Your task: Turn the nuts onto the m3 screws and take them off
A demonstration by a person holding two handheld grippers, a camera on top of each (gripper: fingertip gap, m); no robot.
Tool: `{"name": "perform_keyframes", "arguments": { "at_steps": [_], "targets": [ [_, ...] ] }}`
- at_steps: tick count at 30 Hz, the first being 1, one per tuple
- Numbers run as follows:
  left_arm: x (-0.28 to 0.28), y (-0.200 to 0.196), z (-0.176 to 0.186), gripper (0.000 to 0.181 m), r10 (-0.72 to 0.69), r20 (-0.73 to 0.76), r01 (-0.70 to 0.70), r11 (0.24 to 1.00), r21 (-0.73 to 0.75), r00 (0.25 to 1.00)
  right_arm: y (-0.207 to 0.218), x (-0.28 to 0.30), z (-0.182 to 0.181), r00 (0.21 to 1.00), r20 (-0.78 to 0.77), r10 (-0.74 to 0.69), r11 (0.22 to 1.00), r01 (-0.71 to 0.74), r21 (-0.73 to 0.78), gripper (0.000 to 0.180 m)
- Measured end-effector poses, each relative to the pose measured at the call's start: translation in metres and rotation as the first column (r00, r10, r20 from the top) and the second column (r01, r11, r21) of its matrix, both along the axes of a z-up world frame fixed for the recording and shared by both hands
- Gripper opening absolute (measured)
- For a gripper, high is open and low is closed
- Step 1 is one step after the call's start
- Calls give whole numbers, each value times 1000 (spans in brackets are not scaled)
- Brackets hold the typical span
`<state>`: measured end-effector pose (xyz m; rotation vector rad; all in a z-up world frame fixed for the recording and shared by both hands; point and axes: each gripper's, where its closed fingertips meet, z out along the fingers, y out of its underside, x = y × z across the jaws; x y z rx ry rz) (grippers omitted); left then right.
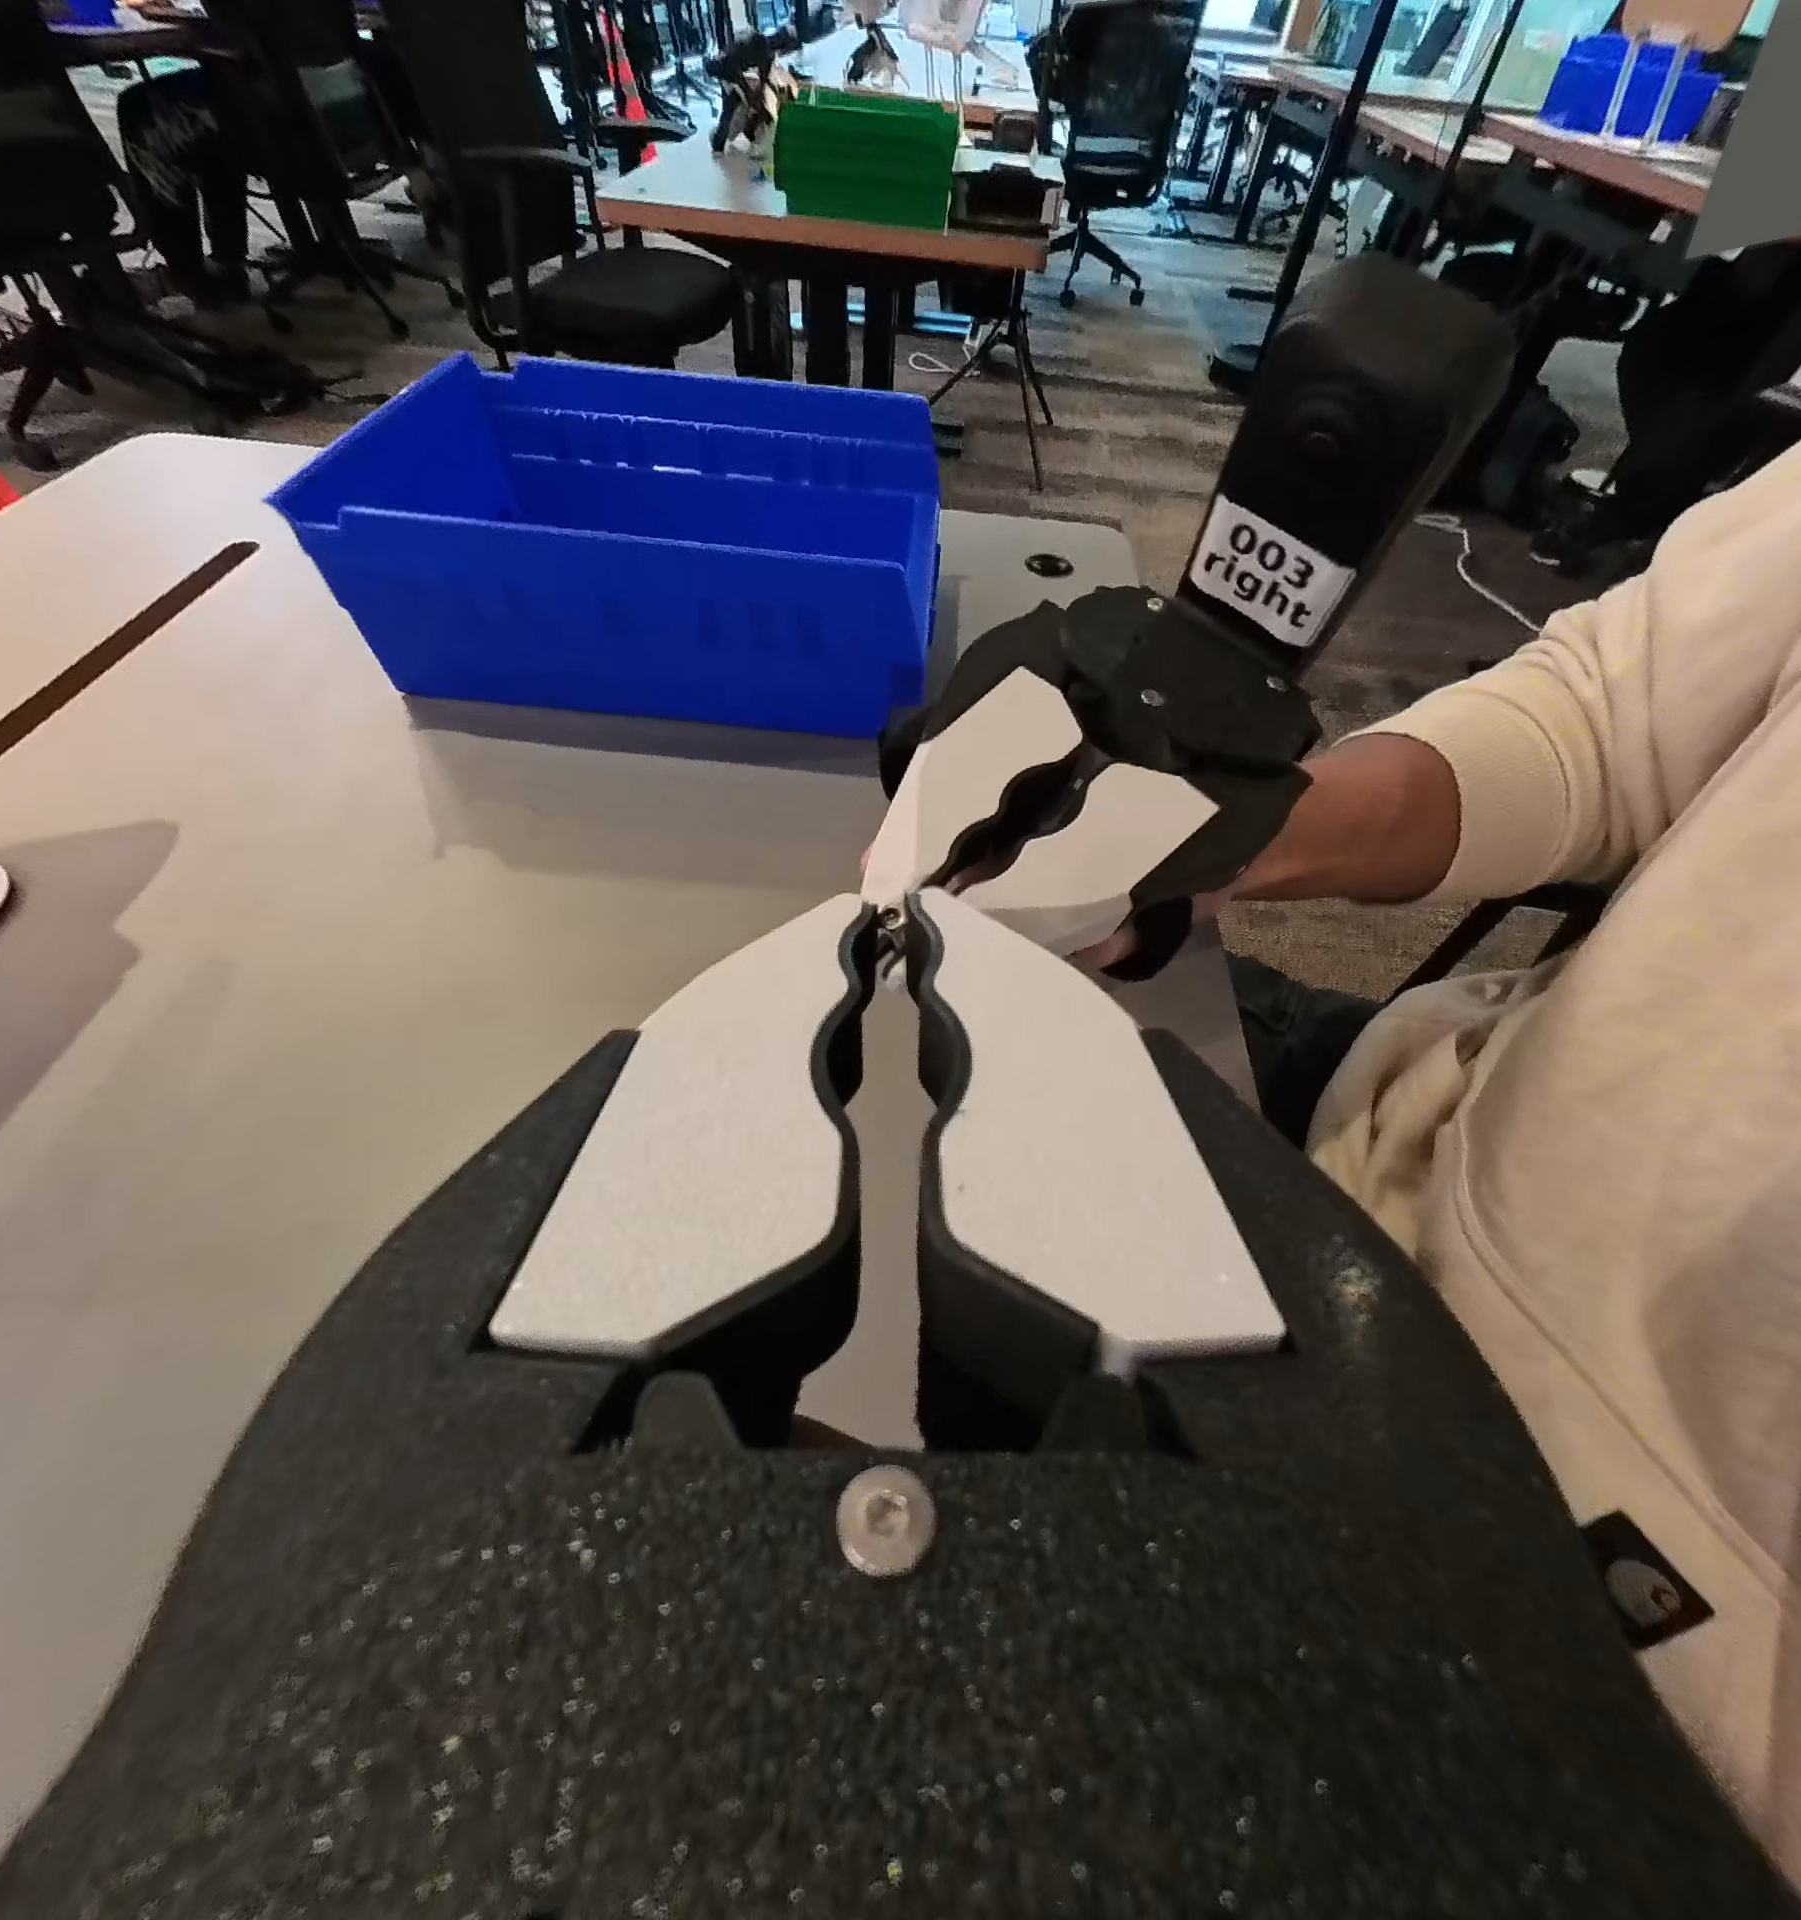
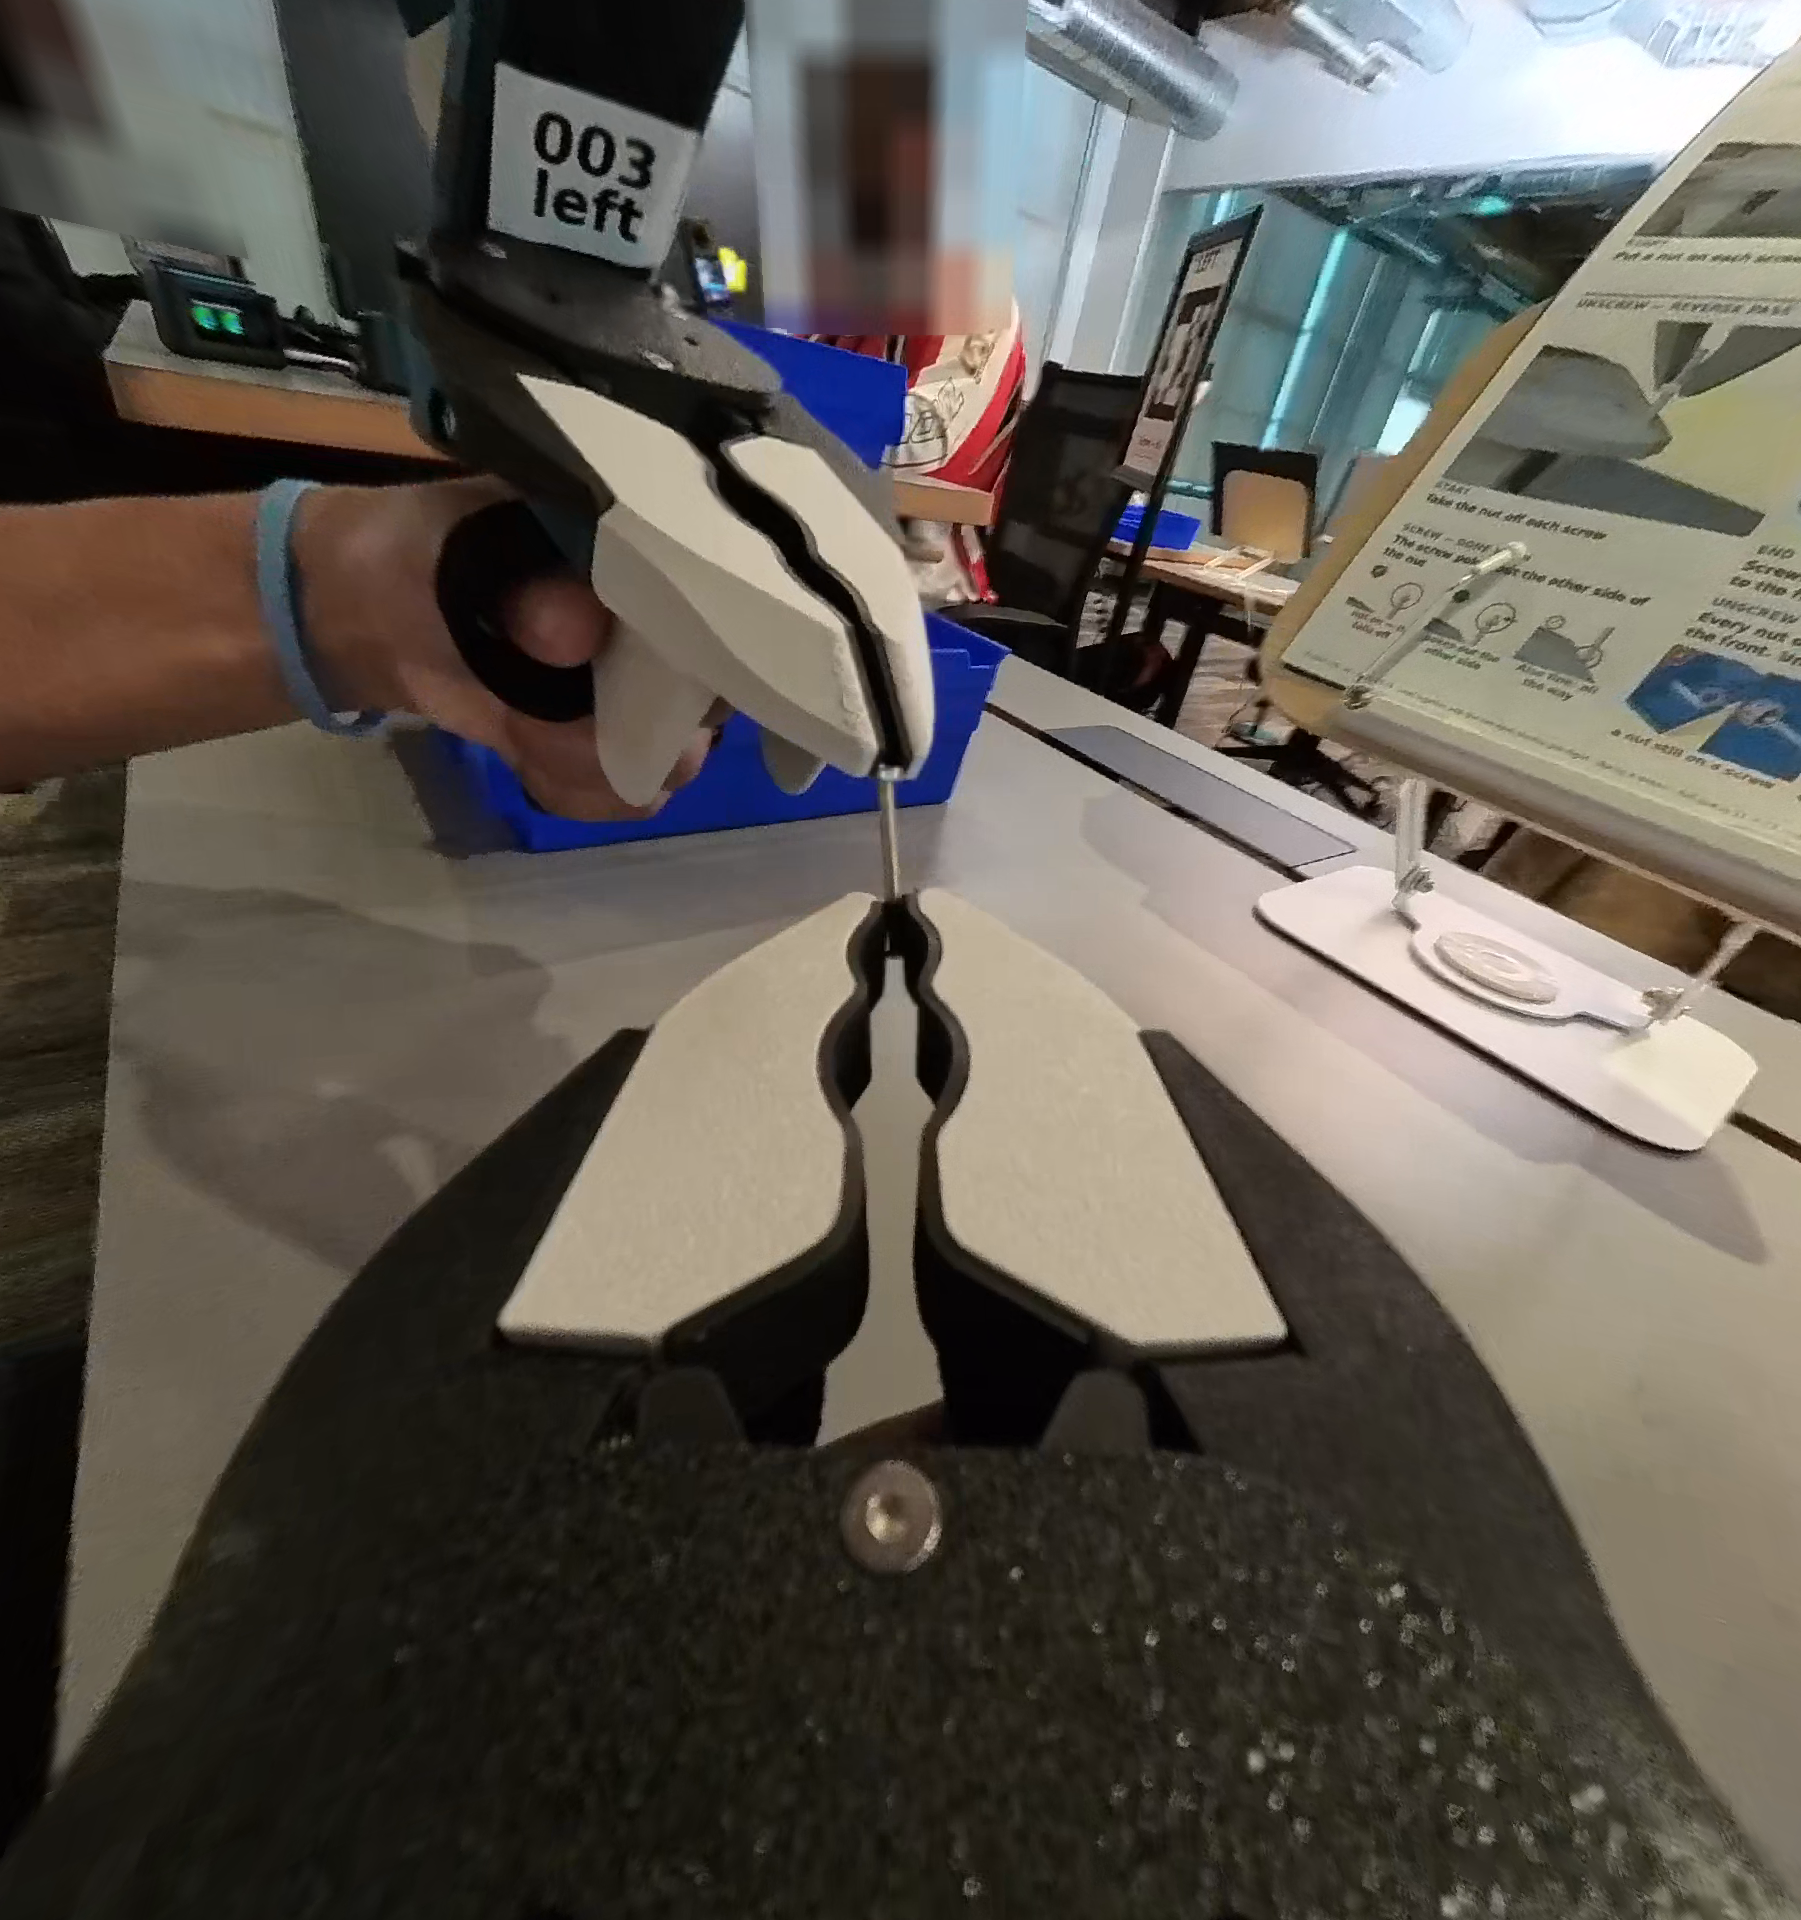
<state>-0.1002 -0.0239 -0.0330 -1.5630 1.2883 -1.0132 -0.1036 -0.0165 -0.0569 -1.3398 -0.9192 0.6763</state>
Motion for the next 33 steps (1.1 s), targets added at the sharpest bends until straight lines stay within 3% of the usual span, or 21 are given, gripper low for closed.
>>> {"name": "perform_keyframes", "arguments": {
  "at_steps": [4, 8, 15, 25, 29, 33],
  "targets": [
    [-1, -6, 0, 4, -57, -23, 58, 998, 19, 998, -9, -4, 0, 984, -64, 163, 979, -170, -116, 2],
    [-1, -16, 5, 4, -144, -72, 148, 988, 44, 987, -22, -6, 5, 926, -162, 342, 899, -373, -229, 2],
    [2, -31, 18, 4, -287, -94, 290, 957, 12, 953, -44, -5, 19, 729, -368, 577, 637, -684, -355, 2],
    [-3, -52, 11, 4, -488, -209, 475, 873, -113, 847, -75, -10, 16, 495, -507, 705, 263, -847, -462, 2],
    [-4, -50, 4, 4, -506, -255, 487, 863, -139, 824, -73, -14, 10, 518, -494, 698, 282, -834, -474, 2],
    [-9, -45, -8, 4, -500, -322, 472, 866, -165, 804, -65, -19, -6, 618, -384, 686, 396, -760, -516, 2]
  ]
}}
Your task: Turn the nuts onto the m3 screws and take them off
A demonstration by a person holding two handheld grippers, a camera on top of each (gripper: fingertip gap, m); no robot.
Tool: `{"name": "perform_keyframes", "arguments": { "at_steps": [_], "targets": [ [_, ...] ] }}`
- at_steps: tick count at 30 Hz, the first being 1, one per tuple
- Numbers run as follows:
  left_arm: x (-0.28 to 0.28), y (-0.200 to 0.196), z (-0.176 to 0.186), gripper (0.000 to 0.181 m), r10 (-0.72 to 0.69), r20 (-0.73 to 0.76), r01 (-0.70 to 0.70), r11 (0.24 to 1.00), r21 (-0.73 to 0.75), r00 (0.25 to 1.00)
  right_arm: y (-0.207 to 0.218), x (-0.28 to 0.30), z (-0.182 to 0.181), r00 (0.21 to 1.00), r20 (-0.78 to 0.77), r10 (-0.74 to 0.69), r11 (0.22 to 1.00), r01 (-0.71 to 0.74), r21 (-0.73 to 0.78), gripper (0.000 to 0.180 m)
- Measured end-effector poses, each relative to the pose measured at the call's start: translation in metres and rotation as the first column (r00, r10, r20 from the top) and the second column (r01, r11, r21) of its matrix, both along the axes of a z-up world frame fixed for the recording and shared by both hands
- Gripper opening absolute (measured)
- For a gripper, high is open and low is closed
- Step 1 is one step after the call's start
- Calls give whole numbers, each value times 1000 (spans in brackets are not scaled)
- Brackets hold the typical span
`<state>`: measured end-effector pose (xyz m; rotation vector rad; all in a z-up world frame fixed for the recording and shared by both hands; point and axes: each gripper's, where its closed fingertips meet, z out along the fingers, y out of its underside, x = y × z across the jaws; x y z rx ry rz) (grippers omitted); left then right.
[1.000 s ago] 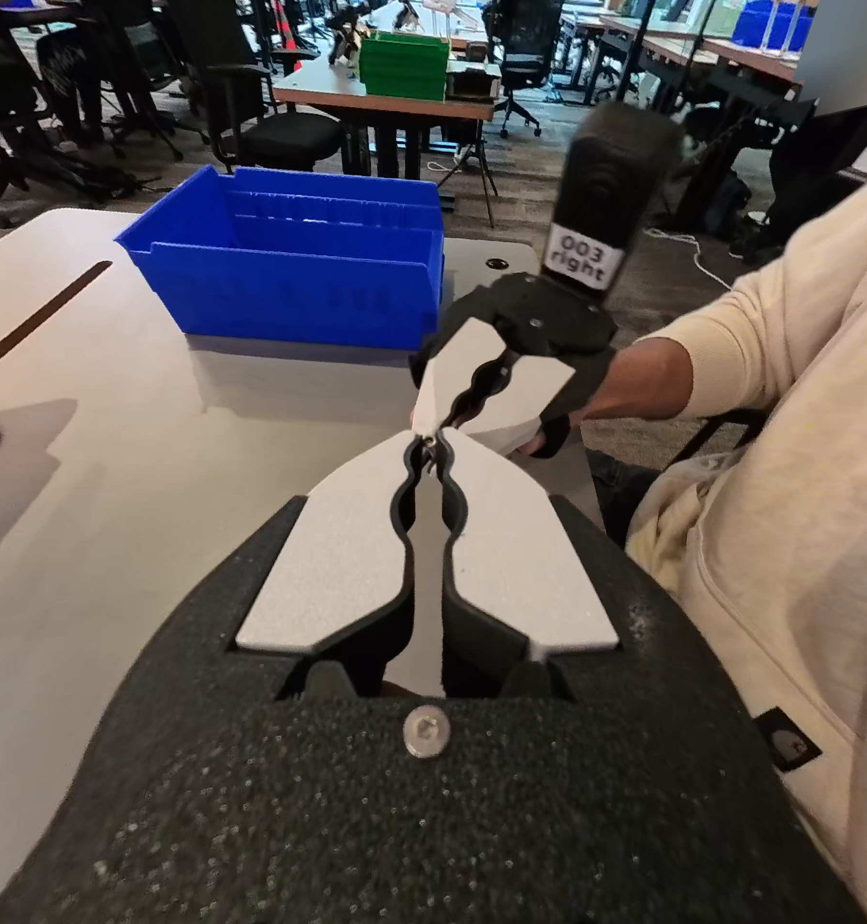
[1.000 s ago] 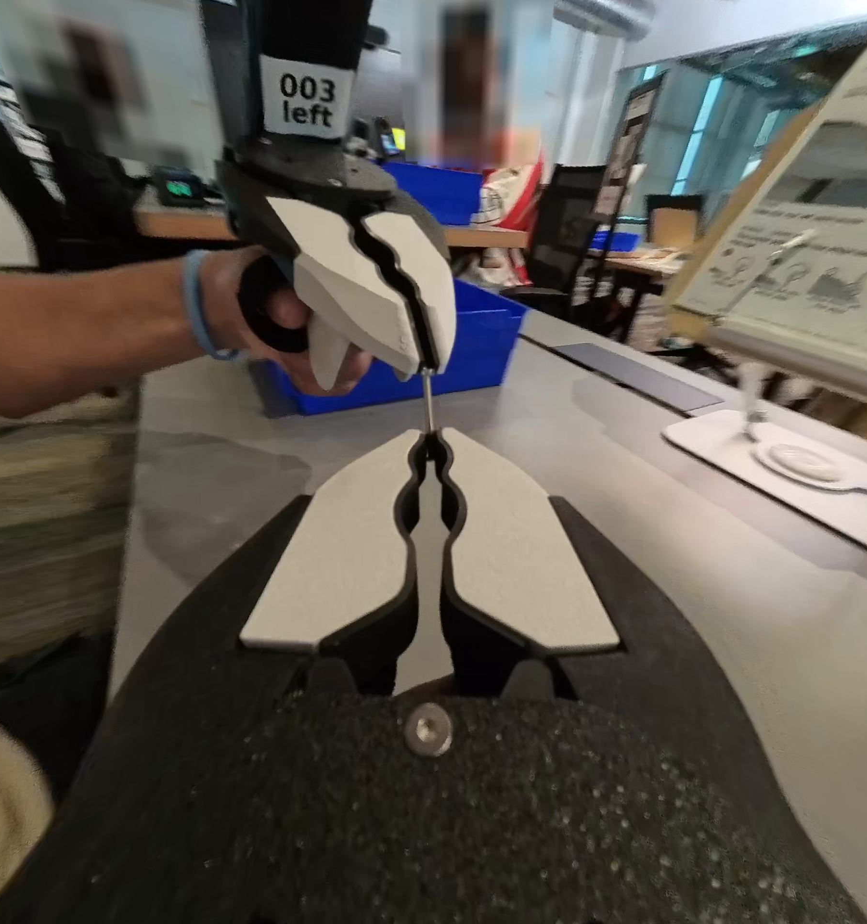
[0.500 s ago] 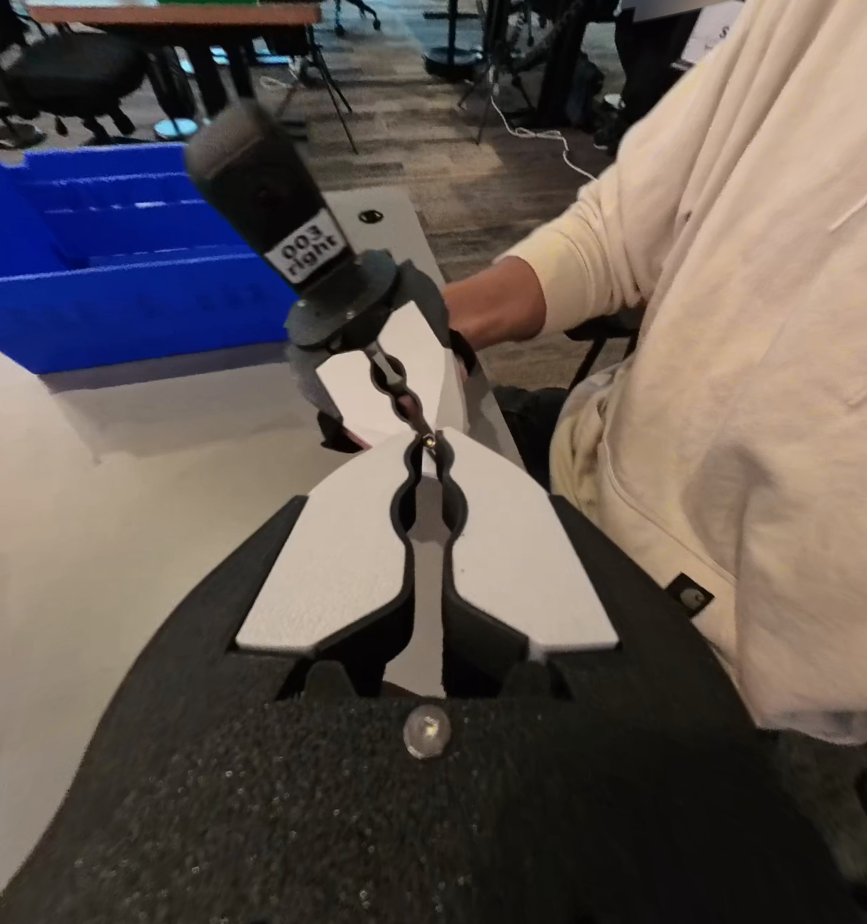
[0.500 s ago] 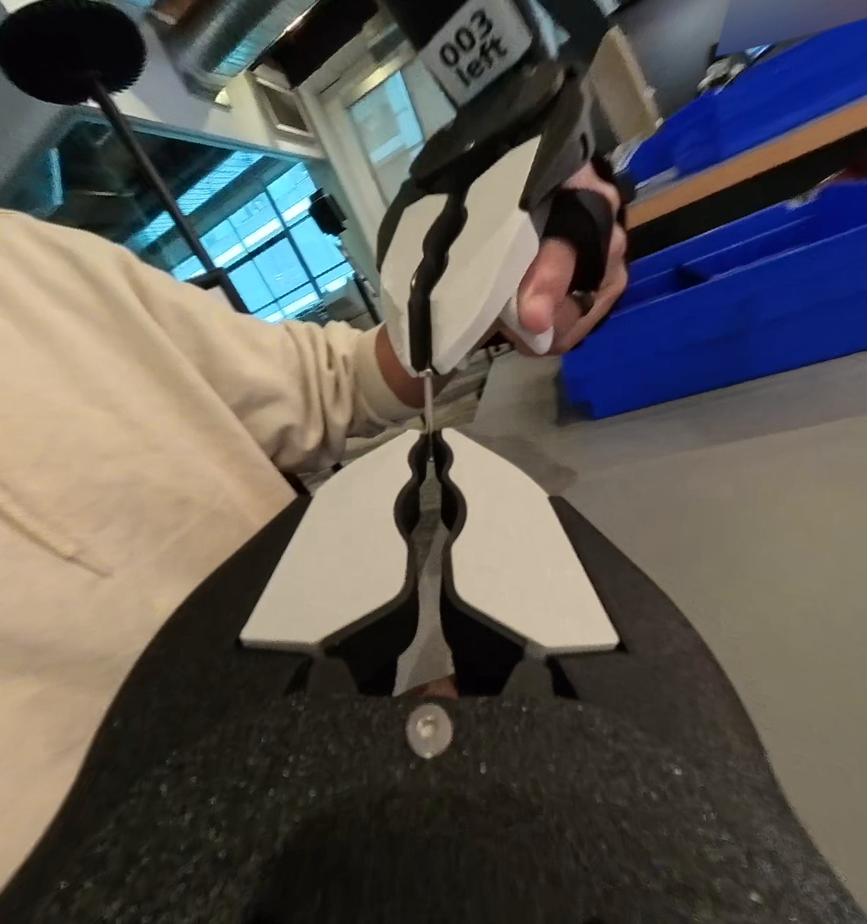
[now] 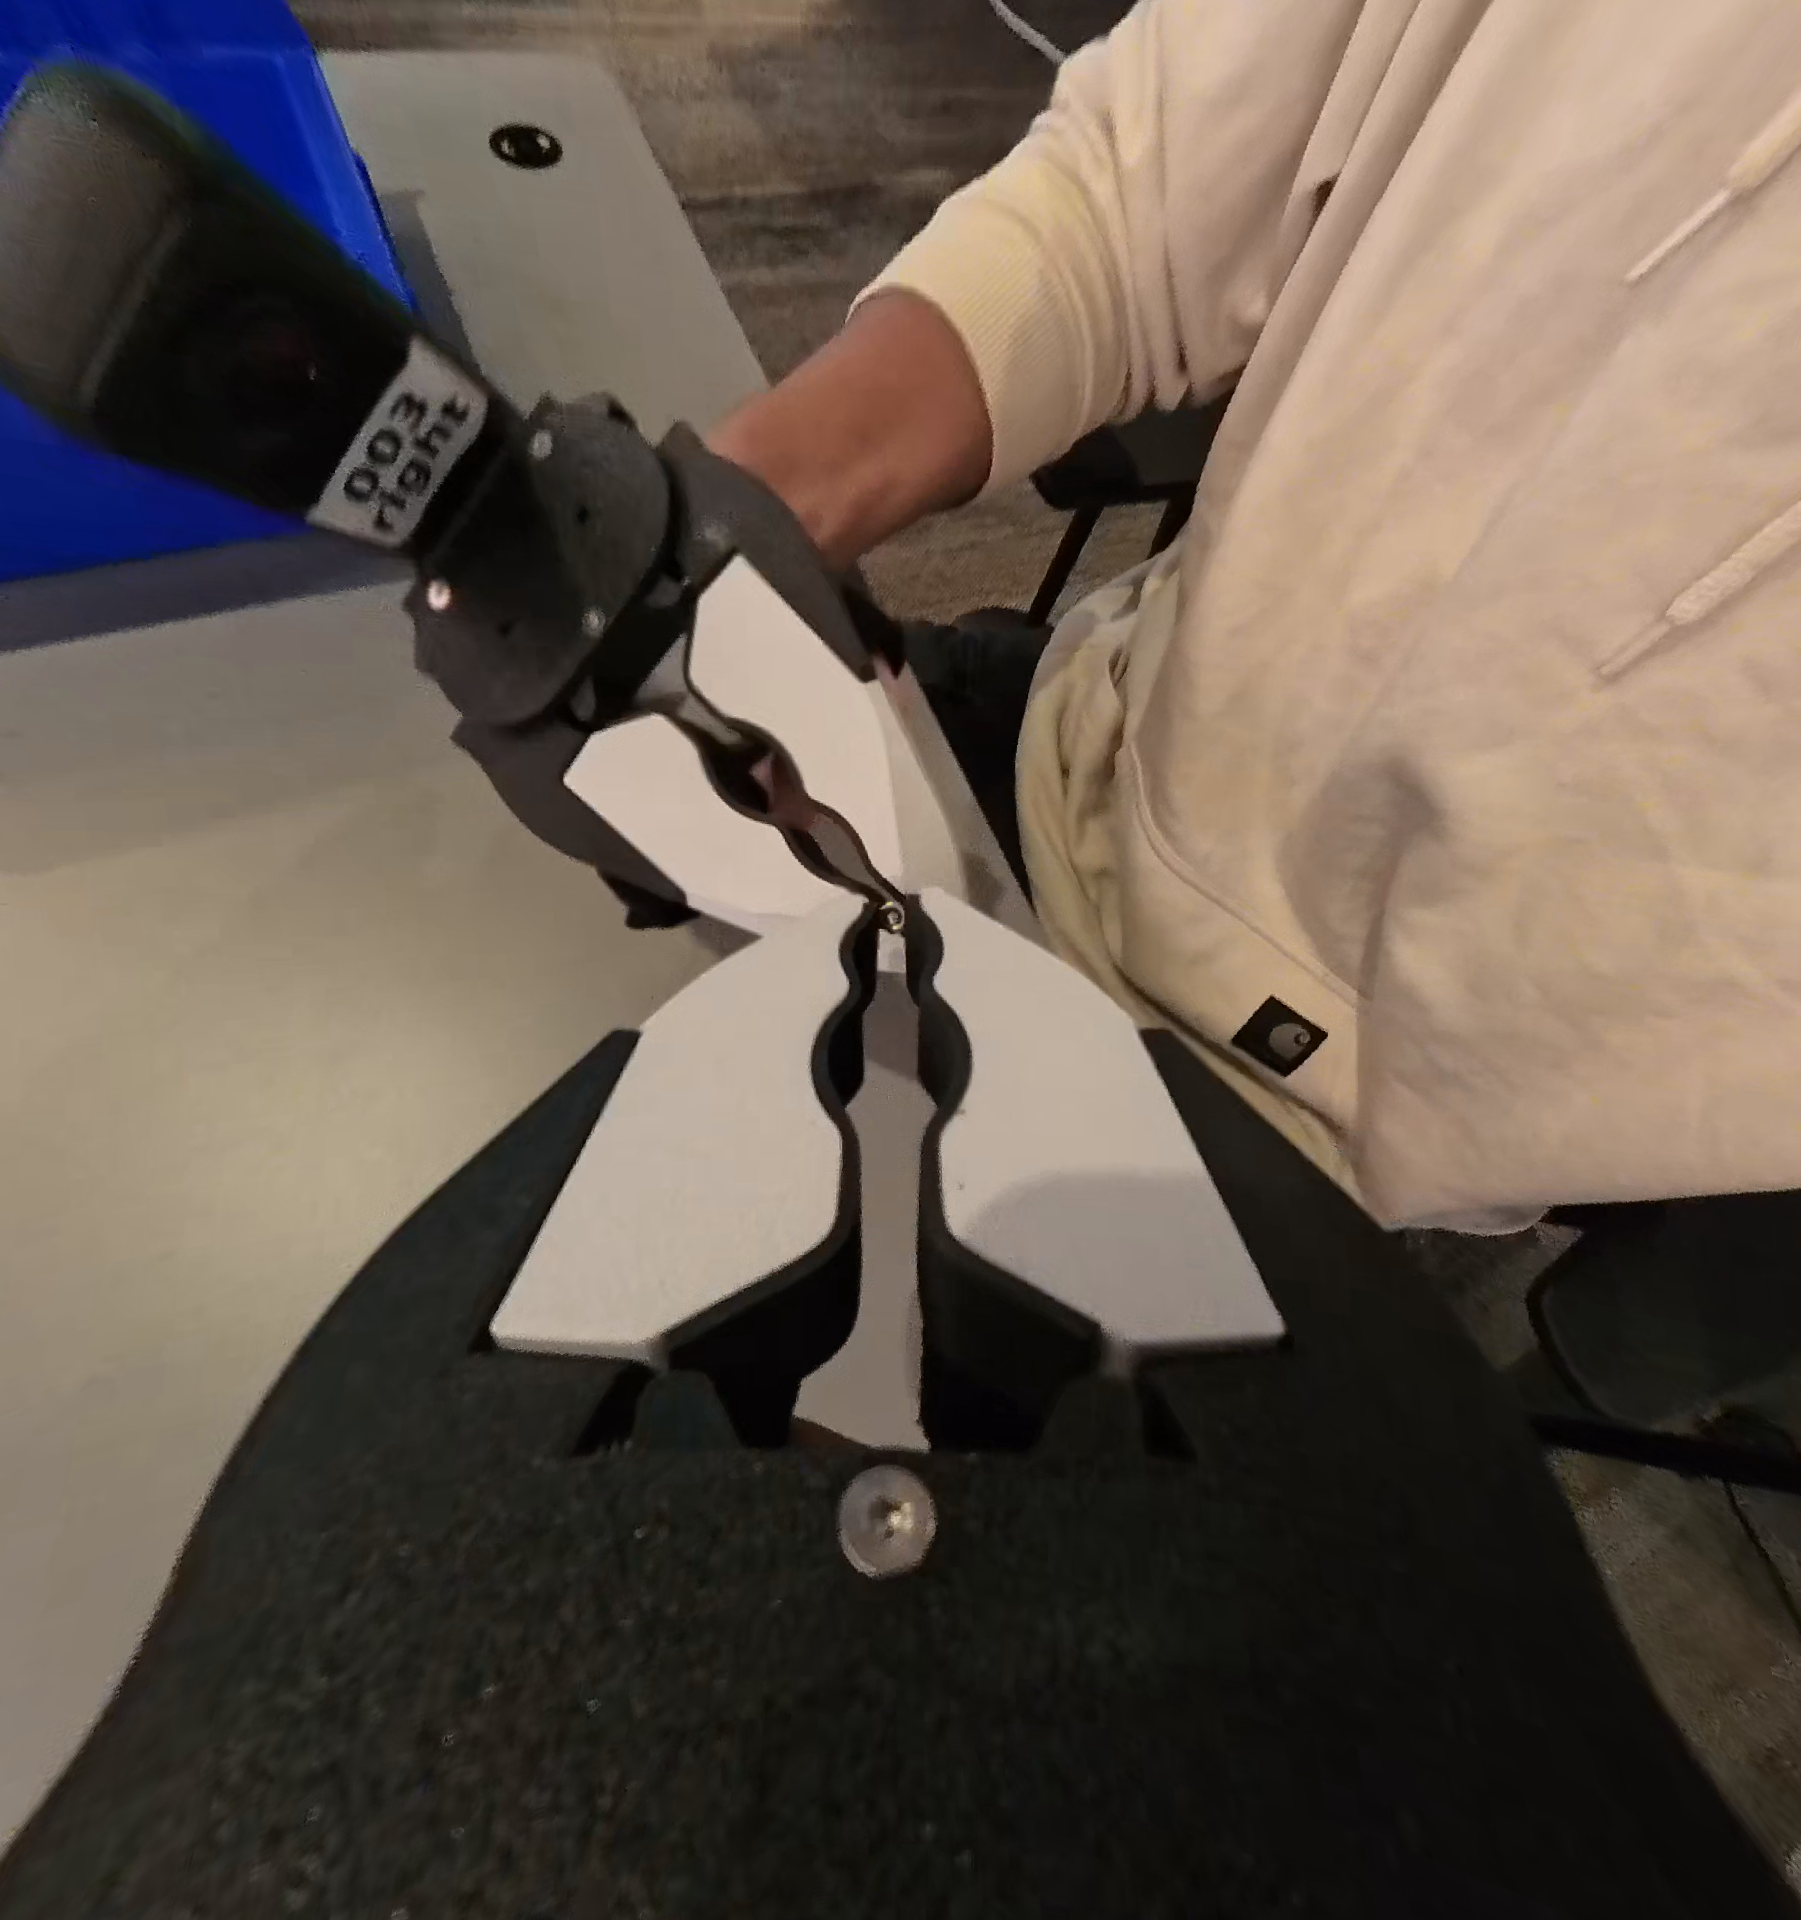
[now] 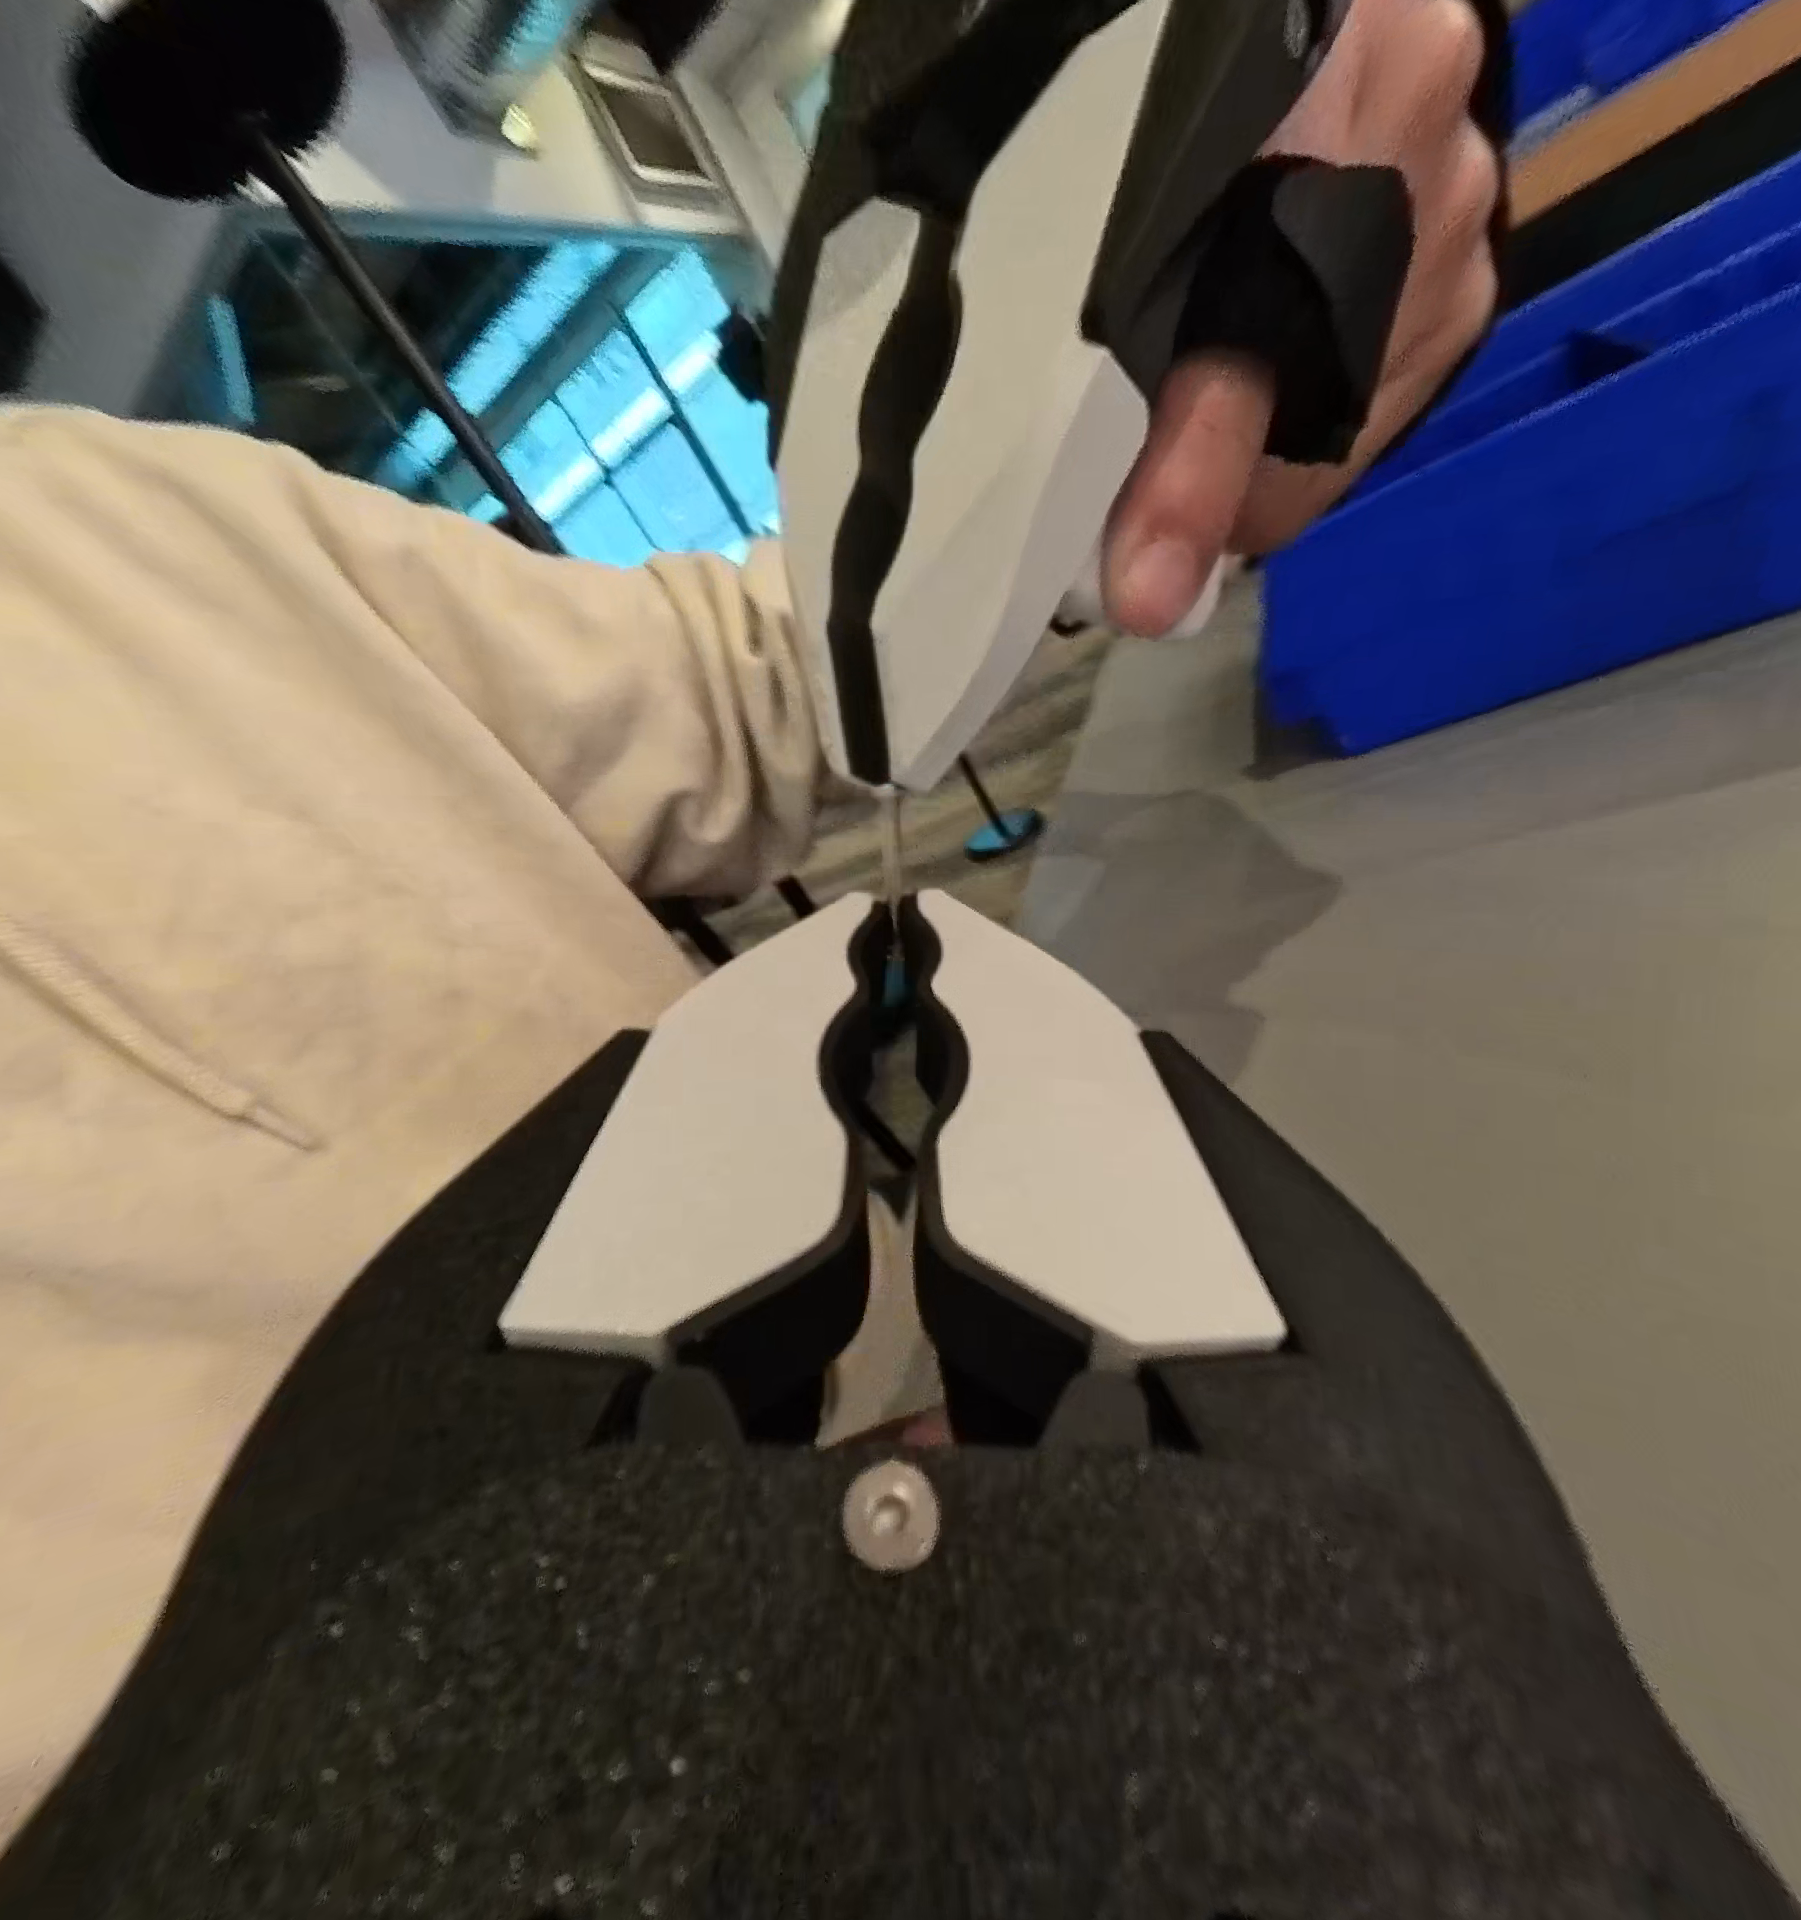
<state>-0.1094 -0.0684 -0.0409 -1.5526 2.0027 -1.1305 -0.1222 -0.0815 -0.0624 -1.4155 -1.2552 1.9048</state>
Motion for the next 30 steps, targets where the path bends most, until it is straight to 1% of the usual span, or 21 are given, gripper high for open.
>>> {"name": "perform_keyframes", "arguments": {
  "at_steps": [4, 6, 9, 12, 14, 15, 18, 21, 23, 26, 28, 30],
  "targets": [
    [-5, 9, -15, 4, 34, -65, -32, 999, 38, 997, 15, -2, -19, 981, 132, -143, 974, 115, 196, 2],
    [-6, 13, -18, 4, 55, -68, -52, 997, 49, 996, 21, -3, -22, 965, 152, -213, 946, 165, 280, 2],
    [-9, 22, -25, 4, 98, -89, -89, 991, 95, 991, 34, -4, -30, 916, 182, -358, 864, 250, 437, 2],
    [-9, 28, -28, 4, 135, -79, -124, 984, 130, 988, 45, -3, -34, 855, 171, -490, 758, 320, 568, 2],
    [-9, 29, -30, 4, 144, -76, -132, 981, 140, 987, 48, -3, -36, 826, 163, -540, 704, 336, 626, 2],
    [-10, 28, -32, 4, 138, -84, -125, 983, 138, 987, 46, -3, -38, 824, 173, -540, 698, 324, 638, 2],
    [-11, 24, -37, 5, 119, -110, -102, 983, 153, 987, 41, -4, -43, 840, 207, -501, 744, 296, 599, 2],
    [-7, 26, -35, 5, 134, -91, -114, 975, 192, 987, 43, -2, -40, 850, 196, -489, 775, 320, 546, 2],
    [-6, 26, -32, 14, 146, -76, -130, 975, 179, 986, 46, 0, -38, 845, 182, -502, 768, 340, 543, 2],
    [-3, 32, -27, 42, 212, -37, -203, 964, 171, 977, 48, 1, -35, 841, 170, -514, 761, 356, 542, 2],
    [-1, 40, -25, 49, 286, 17, -284, 939, 192, 958, 51, 2, -36, 825, 165, -540, 737, 369, 566, 2],
    [1, 49, -24, 48, 376, 96, -388, 900, 199, 921, 53, 2, -35, 811, 144, -567, 714, 396, 577, 2]
  ]
}}
